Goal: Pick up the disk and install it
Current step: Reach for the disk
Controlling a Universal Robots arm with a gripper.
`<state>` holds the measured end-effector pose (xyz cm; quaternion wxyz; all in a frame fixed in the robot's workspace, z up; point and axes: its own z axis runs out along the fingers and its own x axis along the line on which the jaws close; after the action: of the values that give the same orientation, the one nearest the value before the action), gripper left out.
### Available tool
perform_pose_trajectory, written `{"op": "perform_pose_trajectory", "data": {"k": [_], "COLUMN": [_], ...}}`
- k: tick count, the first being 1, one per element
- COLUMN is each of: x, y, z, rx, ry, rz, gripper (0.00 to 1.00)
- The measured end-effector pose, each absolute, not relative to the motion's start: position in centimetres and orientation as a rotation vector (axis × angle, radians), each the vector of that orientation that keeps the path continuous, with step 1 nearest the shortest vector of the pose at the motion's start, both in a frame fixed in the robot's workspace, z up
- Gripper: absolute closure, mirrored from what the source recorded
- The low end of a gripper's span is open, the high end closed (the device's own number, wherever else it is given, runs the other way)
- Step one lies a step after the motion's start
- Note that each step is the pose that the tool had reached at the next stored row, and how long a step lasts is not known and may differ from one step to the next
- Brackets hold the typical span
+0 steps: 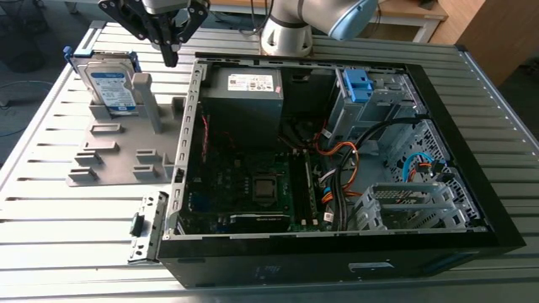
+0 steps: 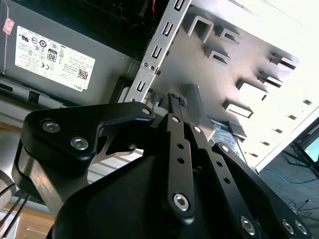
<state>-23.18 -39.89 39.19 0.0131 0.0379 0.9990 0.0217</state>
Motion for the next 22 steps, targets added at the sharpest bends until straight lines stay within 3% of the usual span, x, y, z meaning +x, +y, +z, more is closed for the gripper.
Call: {"op": "perform_pose_trajectory", "data": {"k": [22], "x": [-24.3], "y": [-39.9], "z": [39.2], "rx": [0.118], "ry": [3.112], "rz": [0.068], "gripper": [0.89]}}
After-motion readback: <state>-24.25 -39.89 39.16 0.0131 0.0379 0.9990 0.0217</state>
